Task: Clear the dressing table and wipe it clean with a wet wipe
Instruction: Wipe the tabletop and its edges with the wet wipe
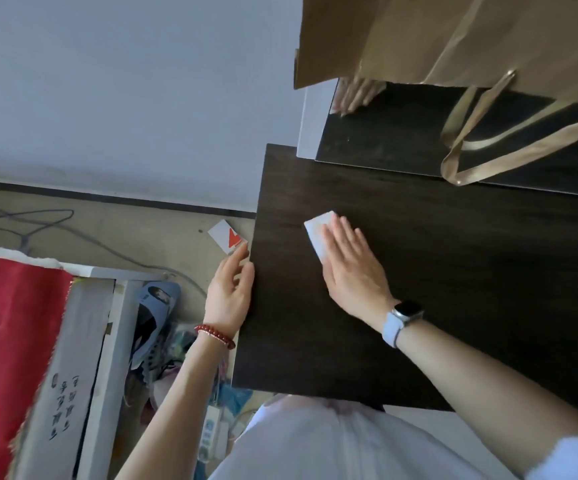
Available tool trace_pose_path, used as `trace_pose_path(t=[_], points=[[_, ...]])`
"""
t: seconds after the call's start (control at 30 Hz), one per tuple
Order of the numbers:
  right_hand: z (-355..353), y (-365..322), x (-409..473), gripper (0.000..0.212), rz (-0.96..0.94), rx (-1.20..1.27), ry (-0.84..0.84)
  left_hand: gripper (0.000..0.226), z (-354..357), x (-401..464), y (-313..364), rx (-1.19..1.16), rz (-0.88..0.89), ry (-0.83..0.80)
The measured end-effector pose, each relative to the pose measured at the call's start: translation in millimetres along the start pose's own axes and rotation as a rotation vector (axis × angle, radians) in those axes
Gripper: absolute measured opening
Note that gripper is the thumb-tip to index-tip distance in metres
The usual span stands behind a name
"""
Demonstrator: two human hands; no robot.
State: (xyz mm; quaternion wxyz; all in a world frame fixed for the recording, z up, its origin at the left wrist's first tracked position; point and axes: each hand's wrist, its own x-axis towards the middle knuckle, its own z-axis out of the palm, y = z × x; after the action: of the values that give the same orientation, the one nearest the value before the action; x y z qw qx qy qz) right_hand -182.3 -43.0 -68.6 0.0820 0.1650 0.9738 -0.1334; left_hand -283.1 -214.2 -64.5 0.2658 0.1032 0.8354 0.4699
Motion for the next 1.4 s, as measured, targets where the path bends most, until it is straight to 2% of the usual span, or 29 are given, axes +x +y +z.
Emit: trace_pose_path(t=[0.03, 0.07, 0.1, 0.2, 0.27, 0.33, 0.4, 0.47, 0.53, 0.63, 0.7, 0.8, 0.87, 0.97, 1.07, 1.2, 1.33, 1.4], points=[[-1.0, 3.1, 5.0, 0.053, 0.123, 0.032, 0.029, 0.038, 3.3, -0.8, 2.3, -0.022, -0.029, -0.018], [-1.2, -1.2, 5.7, 0.053, 0.167, 0.057, 0.054, 0.036, 5.0, -0.8, 2.7, -0.081, -0.060, -0.025], [2.8, -11.3, 3.5, 0.053, 0.114, 0.072, 0.072, 0.035, 4.5, -0.1, 2.4, -0.174, -0.098, -0.024], [25.7, -52.9, -30.1, 0.056, -0.341, 0.073, 0.001, 0.033, -4.7, 0.4, -0.1, -0.363, -0.206, -0.061], [34.6, -66.5, -58.1, 0.054, -0.618, 0.030, -0.094, 0.032, -10.4, 0.6, 0.1, -0.318, -0.221, -0.113], [38.6, -55.2, -74.8, 0.054, -0.714, -0.007, -0.125, 0.033, -7.1, -1.2, 1.4, -0.119, -0.156, -0.138], [33.9, -30.2, -82.2, 0.051, -0.594, 0.025, -0.076, 0.040, 4.6, -5.9, 5.0, 0.172, -0.007, -0.059], [27.4, 2.4, -86.4, 0.054, -0.336, 0.060, -0.012, 0.054, 21.2, -11.9, 13.4, 0.375, 0.138, 0.031], [20.1, 40.0, -91.6, 0.054, -0.032, 0.095, 0.063, 0.058, 38.3, -15.0, 24.4, 0.492, 0.213, 0.101], [8.3, 91.5, -95.3, 0.050, 0.397, 0.104, 0.176, 0.055, 61.3, -11.8, 36.1, 0.651, 0.257, 0.056], [-0.3, 115.9, -89.1, 0.050, 0.603, 0.075, 0.237, 0.055, 73.1, -5.1, 38.3, 0.741, 0.250, 0.010], [-13.2, 132.7, -66.6, 0.051, 0.840, 0.132, 0.285, 0.055, 79.1, 1.2, 34.6, 0.793, 0.233, 0.002], [-19.9, 135.4, -39.8, 0.052, 0.916, 0.171, 0.303, 0.054, 76.7, 2.4, 31.2, 0.807, 0.248, 0.017], [-24.6, 115.3, 14.1, 0.055, 0.779, 0.157, 0.339, 0.049, 73.5, 4.8, 29.1, 0.793, 0.253, 0.030], [-19.9, 63.0, 55.7, 0.058, 0.632, 0.168, 0.288, 0.048, 71.3, 7.4, 29.8, 0.763, 0.257, 0.058], [-9.1, 13.4, 68.7, 0.057, 0.282, 0.139, 0.178, 0.049, 71.0, 7.8, 28.2, 0.746, 0.247, 0.077], [-18.6, 34.3, 66.6, 0.054, 0.117, 0.066, 0.094, 0.045, 74.4, 7.6, 32.9, 0.736, 0.224, 0.084], [-21.6, 58.3, 54.8, 0.053, 0.112, 0.039, 0.092, 0.046, 81.4, 6.4, 39.9, 0.726, 0.195, 0.121]])
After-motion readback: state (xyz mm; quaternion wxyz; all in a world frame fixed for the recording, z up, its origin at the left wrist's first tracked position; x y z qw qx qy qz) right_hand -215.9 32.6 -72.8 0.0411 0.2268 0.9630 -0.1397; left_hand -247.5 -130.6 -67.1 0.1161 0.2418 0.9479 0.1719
